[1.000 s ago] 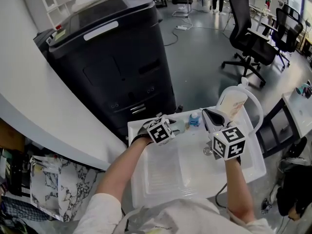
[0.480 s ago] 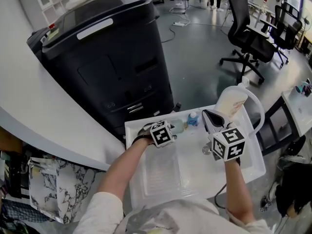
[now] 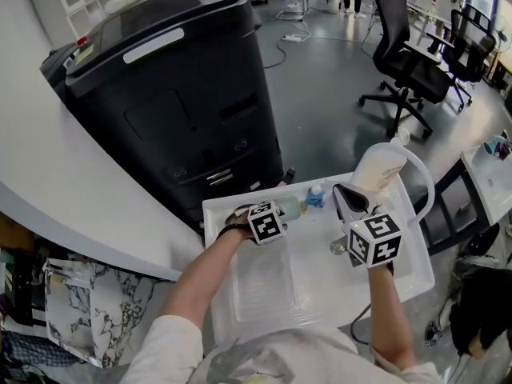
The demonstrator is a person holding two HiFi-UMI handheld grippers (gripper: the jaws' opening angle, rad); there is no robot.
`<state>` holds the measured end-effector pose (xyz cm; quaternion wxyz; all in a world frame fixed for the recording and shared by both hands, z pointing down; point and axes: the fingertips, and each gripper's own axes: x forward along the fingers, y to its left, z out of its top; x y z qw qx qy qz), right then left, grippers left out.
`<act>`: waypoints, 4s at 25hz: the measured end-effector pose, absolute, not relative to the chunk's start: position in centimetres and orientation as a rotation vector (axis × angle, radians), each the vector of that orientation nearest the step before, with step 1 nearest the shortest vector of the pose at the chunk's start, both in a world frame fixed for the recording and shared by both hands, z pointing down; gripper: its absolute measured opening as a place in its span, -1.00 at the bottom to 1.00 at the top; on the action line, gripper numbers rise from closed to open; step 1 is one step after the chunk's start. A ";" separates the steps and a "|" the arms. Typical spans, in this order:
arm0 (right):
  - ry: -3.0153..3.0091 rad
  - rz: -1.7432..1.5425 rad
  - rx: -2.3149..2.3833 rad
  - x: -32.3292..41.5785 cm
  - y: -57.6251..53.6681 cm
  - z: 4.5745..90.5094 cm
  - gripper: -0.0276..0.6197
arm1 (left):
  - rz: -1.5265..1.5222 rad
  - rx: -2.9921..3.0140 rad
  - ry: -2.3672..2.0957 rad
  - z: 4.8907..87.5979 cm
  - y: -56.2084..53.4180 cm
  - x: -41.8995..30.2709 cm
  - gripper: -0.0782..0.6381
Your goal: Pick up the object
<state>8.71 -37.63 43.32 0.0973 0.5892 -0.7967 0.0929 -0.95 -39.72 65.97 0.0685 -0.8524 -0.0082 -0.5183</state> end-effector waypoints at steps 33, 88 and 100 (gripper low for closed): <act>-2.361 0.290 1.745 8.8 -37.3 43.4 -0.91 | -1.544 -2.519 -0.037 65.8 -39.0 -1.1 -0.75; -2.609 0.120 1.520 3.9 -36.8 37.1 -0.91 | -0.734 -2.814 1.157 44.7 -40.5 -9.3 -0.76; -2.630 0.108 1.542 4.6 -36.6 36.0 -0.91 | -0.537 -2.801 1.399 41.2 -39.6 -11.6 -0.76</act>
